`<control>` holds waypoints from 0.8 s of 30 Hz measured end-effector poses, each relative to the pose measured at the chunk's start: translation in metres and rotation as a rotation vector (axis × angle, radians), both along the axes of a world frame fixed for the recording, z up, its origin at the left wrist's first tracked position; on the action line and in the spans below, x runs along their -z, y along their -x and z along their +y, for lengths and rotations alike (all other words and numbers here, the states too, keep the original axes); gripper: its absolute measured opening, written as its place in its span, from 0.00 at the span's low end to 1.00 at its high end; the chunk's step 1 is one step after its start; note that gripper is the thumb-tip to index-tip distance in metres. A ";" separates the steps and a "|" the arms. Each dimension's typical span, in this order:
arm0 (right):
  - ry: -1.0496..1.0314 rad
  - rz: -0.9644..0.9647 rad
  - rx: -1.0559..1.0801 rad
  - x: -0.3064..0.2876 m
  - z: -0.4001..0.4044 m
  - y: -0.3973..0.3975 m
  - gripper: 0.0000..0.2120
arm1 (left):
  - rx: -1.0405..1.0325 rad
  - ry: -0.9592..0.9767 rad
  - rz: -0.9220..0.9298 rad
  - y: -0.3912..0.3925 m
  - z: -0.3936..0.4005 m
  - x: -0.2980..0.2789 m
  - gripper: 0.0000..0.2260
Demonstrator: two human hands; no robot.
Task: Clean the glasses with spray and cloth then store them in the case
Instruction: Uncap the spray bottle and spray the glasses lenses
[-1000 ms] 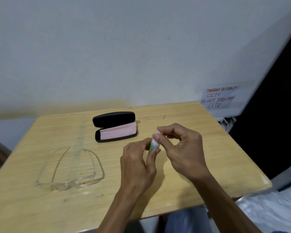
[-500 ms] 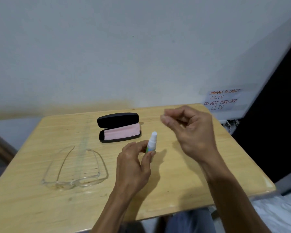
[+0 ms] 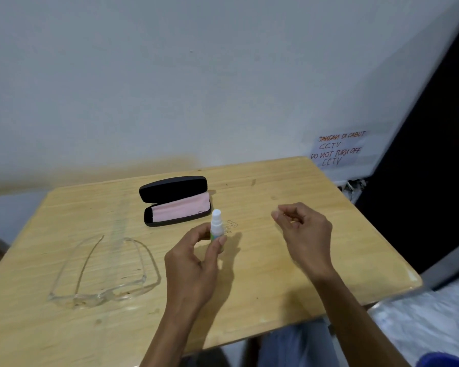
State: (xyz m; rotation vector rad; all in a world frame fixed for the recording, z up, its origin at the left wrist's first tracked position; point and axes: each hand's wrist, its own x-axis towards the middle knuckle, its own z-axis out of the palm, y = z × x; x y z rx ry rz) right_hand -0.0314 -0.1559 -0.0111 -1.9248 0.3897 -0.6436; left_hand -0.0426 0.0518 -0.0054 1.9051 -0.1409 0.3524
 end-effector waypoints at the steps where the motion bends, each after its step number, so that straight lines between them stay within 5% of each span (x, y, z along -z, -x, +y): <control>1: 0.036 0.025 0.000 0.005 -0.002 -0.004 0.04 | -0.006 0.012 0.017 0.000 -0.001 0.002 0.09; 10: 0.371 0.142 0.065 0.032 -0.007 -0.020 0.06 | -0.024 -0.007 0.036 -0.003 -0.002 0.006 0.10; 19: 0.343 0.140 0.001 0.017 -0.002 -0.010 0.09 | -0.030 -0.017 0.023 0.000 -0.003 0.002 0.11; 24: 0.105 -0.012 -0.192 -0.024 0.028 0.019 0.14 | -0.027 -0.037 0.004 0.001 -0.001 0.002 0.10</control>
